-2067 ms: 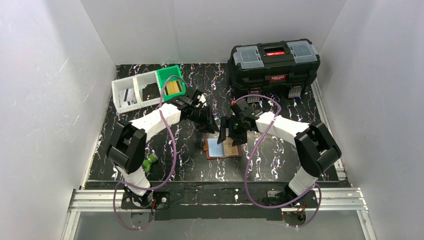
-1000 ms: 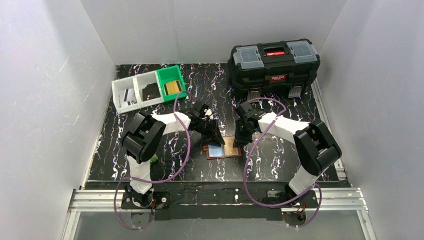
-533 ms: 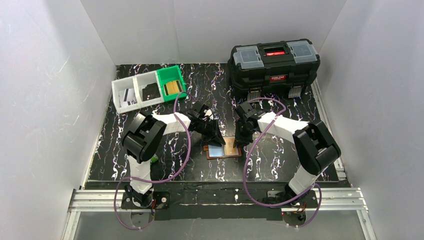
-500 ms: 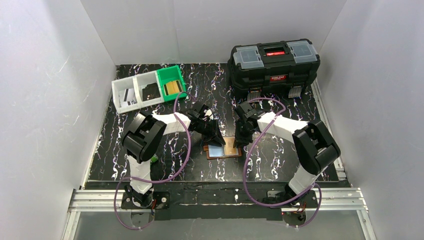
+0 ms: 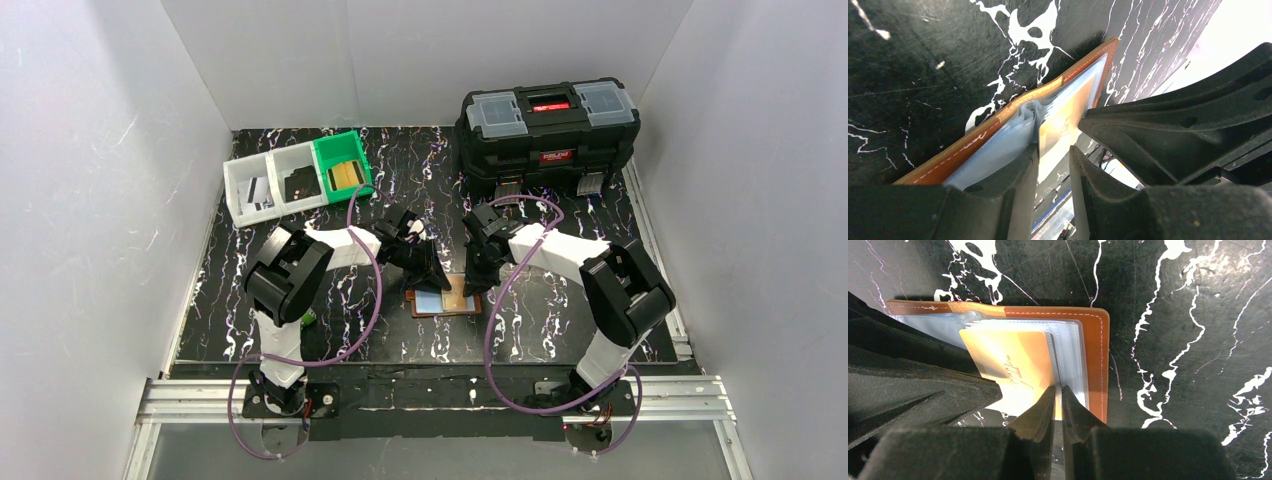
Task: Take the credit cards out of the card holder
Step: Remove the credit card from the card holder.
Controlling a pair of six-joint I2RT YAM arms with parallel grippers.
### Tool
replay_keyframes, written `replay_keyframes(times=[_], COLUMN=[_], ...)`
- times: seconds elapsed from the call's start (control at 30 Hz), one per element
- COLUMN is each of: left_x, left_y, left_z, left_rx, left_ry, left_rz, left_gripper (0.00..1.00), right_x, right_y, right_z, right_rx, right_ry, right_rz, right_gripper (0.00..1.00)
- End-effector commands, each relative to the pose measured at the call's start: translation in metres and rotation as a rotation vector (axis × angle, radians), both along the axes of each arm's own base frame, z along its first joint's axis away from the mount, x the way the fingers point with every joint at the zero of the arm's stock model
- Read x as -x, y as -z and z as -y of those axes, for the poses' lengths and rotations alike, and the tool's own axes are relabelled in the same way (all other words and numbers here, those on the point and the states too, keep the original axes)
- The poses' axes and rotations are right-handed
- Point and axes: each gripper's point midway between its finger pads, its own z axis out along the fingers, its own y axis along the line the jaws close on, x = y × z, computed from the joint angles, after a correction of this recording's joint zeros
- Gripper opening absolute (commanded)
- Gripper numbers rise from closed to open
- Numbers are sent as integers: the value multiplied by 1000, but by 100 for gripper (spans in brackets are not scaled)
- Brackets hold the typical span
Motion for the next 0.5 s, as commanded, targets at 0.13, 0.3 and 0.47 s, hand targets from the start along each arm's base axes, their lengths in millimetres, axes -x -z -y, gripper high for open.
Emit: replay_keyframes(times=[0.13,0.3,0.47], left_x=[9,9,8], left_y=[-1,-7,-12], left_z=[-2,-1,-2], left_rx=[14,58,103], left_ry=[7,-4,-25], left_rz=[-11,12,23], left_gripper=[26,23,21], right_x=[-3,2,4], right_y=[3,12,17], right_z=[-6,-3,1], right_rx=[8,25,32], right_ry=[-15,-6,4], right_rz=[-11,-40,-61], right_gripper=[15,12,10])
